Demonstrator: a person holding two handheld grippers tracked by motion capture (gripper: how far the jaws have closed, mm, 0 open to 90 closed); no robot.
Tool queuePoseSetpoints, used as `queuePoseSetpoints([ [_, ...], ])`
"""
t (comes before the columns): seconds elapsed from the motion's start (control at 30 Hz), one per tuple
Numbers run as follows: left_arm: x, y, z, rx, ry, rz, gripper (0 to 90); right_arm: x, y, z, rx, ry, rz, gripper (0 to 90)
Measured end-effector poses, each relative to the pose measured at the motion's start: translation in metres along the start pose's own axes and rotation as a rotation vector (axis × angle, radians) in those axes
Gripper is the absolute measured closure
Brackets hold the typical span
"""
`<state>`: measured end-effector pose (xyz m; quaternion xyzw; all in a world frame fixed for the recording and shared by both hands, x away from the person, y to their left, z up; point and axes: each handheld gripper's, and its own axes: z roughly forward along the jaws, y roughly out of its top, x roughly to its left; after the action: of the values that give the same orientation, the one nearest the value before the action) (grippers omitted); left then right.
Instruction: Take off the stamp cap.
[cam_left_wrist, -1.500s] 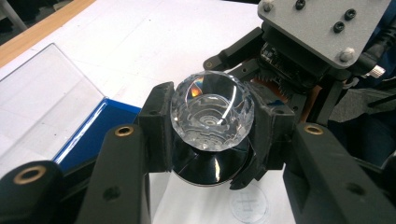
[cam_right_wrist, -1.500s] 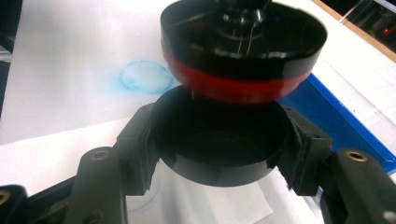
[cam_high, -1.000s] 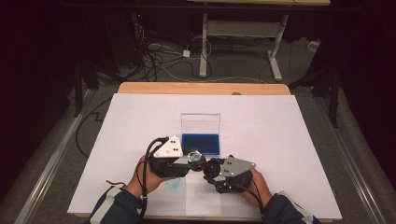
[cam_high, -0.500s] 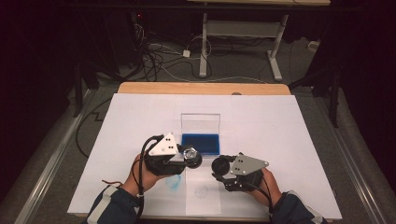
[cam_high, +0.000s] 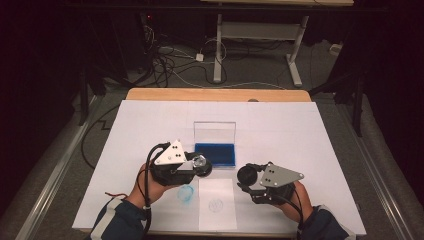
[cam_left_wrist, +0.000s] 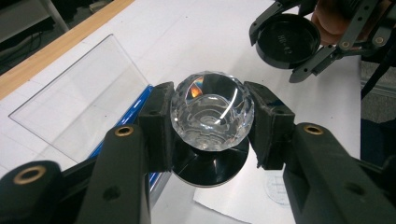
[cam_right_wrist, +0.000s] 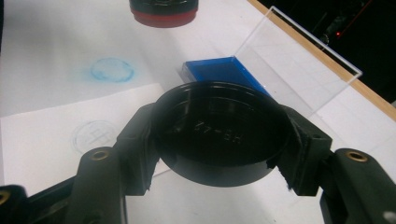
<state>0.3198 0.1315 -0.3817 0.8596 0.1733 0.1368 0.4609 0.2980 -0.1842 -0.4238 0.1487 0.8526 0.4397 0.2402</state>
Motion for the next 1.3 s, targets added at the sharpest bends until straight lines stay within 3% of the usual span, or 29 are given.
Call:
queuePoseSetpoints([
  [0.23, 0.001, 0.0, 0.001, 0.005, 0.012, 0.001, 54.2, -0.005, -0.004, -0.012, 0.0, -0.031, 0.004, 39.1],
  [0.97, 0.014, 0.001, 0.012, 0.026, 0.01, -0.002, 54.2, -0.021, -0.037, -0.054, 0.021, -0.108, 0.11, 39.1],
  [1.3, 0.023, 0.005, 0.017, 0.027, 0.017, -0.011, 54.2, -0.025, -0.042, -0.057, 0.02, -0.11, 0.126, 39.1],
])
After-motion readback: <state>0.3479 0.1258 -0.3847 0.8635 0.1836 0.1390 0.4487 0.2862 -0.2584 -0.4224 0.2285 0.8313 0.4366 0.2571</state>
